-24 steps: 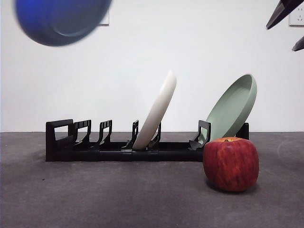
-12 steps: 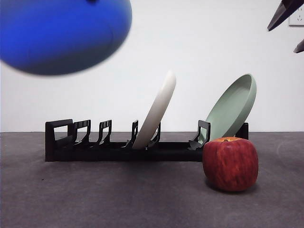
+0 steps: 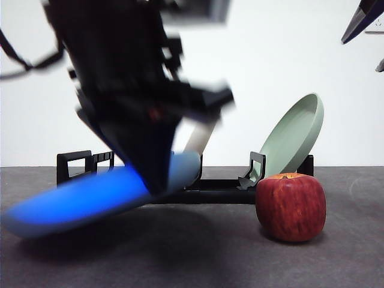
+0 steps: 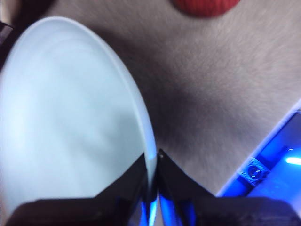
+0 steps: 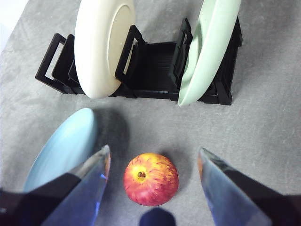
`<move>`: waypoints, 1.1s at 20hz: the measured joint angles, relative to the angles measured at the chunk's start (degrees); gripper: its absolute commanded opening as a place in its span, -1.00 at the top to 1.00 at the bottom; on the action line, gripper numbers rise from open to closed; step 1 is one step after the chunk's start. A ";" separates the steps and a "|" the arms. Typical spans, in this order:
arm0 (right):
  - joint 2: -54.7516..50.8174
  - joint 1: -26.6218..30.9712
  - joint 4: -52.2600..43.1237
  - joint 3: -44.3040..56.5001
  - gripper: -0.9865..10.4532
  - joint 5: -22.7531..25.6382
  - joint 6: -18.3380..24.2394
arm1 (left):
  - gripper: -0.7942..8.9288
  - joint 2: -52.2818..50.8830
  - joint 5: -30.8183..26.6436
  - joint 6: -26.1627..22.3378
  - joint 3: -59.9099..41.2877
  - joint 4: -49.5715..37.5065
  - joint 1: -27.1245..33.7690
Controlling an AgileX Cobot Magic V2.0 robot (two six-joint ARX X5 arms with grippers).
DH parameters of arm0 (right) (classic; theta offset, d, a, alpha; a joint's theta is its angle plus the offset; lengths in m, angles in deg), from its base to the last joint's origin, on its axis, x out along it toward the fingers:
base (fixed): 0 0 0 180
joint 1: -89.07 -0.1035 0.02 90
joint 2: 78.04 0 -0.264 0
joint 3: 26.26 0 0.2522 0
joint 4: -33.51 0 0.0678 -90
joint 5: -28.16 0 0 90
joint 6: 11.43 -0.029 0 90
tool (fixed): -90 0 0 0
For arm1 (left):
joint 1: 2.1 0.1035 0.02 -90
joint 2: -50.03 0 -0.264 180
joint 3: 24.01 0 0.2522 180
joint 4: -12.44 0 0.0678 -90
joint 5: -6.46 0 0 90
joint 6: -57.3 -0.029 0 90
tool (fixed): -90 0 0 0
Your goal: Take the blue plate from the plate rack,put the plate on the table,take the apple from the table,put the apple in the plate
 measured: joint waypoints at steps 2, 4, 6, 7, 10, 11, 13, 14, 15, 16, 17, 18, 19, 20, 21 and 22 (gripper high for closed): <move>0.00 0.00 0.35 0.00 0.27 0.00 0.00 | 0.85 3.67 -0.85 -1.38 0.02 -3.37 -0.02; 0.00 0.00 0.50 0.00 0.27 0.00 0.00 | 0.84 7.10 -1.29 -2.51 0.02 -6.58 -0.02; 0.00 0.00 1.07 0.00 0.27 0.00 0.00 | 0.56 8.20 -1.40 -3.65 0.02 -7.28 -0.02; 0.00 0.00 1.62 0.00 0.27 0.00 0.04 | 0.26 8.13 -1.18 -3.78 0.04 -7.50 -0.02; 0.00 0.00 3.56 0.00 0.27 -0.09 1.18 | -0.06 7.76 -0.90 -3.78 0.04 -7.61 0.11; 0.00 0.00 4.33 0.00 0.27 -0.07 1.64 | -0.06 7.28 -2.23 -3.82 0.07 -7.61 0.11; 0.00 0.00 5.09 0.00 0.27 -0.09 2.45 | -0.06 5.55 -5.38 -3.87 0.92 -6.34 0.15; 0.00 -0.24 5.09 0.00 0.25 -0.04 2.67 | -0.06 4.13 -7.34 -3.89 2.03 -5.05 0.15; 0.00 -0.72 5.11 0.00 0.15 -0.04 2.82 | -0.06 2.23 -9.57 -3.91 3.78 -3.08 0.17; 0.00 -1.42 5.09 0.00 0.08 -0.07 3.08 | -0.06 -0.02 -11.89 -3.93 6.19 -0.96 0.17; 0.00 -2.14 5.11 0.00 0.04 -0.07 3.30 | -0.06 -2.27 -13.99 -4.17 8.68 0.63 0.17; 0.02 -3.32 5.01 0.00 0.04 0.04 3.45 | -0.06 -5.05 -16.46 -4.90 11.89 1.99 0.33; 0.04 -4.66 4.76 0.00 0.04 0.28 3.48 | -0.06 -7.43 -17.99 -6.03 15.10 3.02 0.70; 0.24 -6.51 4.22 -0.02 0.04 1.64 3.52 | -0.06 -9.62 -18.95 -7.45 18.47 3.85 1.22; 0.63 -8.48 3.76 -0.02 -0.03 3.78 3.74 | -0.06 -11.34 -19.37 -8.74 21.73 4.70 1.79; 1.38 -11.15 3.19 -0.02 -0.12 7.37 4.13 | -0.06 -13.09 -19.43 -10.36 26.03 5.66 2.56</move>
